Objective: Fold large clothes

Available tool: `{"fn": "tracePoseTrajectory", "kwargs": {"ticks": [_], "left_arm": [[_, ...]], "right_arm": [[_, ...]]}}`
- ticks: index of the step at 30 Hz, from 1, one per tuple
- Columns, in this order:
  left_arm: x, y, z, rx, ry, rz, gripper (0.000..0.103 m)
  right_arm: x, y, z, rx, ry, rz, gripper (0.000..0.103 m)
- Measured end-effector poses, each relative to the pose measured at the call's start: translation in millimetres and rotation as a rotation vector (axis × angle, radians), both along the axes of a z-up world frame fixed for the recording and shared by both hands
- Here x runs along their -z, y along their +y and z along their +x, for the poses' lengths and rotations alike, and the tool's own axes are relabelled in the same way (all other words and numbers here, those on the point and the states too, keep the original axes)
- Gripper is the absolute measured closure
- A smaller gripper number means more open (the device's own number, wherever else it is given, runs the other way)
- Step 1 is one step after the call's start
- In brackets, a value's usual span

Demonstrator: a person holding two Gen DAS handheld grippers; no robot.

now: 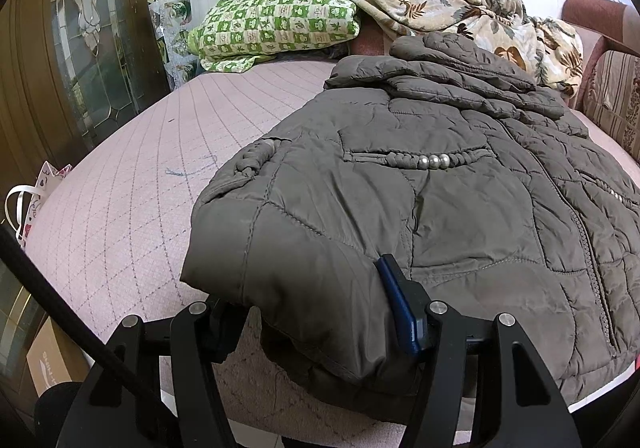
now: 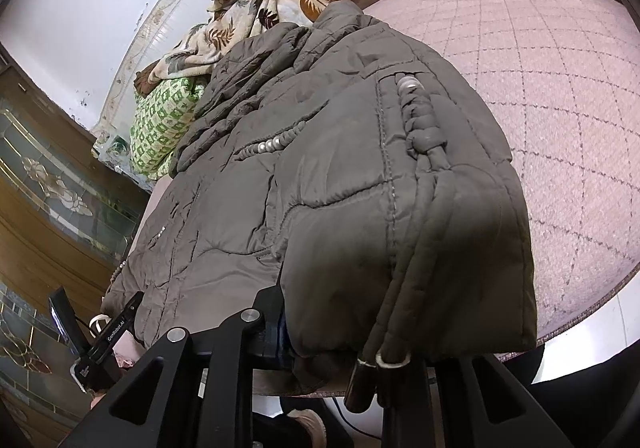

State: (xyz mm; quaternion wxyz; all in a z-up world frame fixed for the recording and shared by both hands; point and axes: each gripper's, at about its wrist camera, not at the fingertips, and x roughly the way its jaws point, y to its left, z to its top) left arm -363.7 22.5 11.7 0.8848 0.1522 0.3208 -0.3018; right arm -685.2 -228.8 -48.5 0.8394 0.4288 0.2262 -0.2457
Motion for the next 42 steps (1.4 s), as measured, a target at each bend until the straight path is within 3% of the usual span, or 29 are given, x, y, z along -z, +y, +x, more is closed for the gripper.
{"fn": "tracePoseTrajectory", "kwargs": {"ticks": [4,12,18,42], "left_arm": [[-0.8,-0.4,-1.0,0.004,-0.004,-0.003,0.045],[-6.1,0.0,-5.9,0.023,-0.034,-0.011,0.063],[-10.5,0.8,-9.2,0.034,-0.05,-0.012,0.066],[-24.8,6.0,-21.9,0.056,-0.08,-0.022,0.069]], "right_arm": [[0.1,0.1,-0.3,0.004,-0.004,0.003,0.078],[-11.0,6.9,0.8,-0.003,-0.006,-0.071,0.086],[-21.0,9.2,-2.5,-0.005,-0.019,-0.118,0.087],[-45.2,9.4,-11.2,-0.002,-0.056,-0.186,0.087]]}}
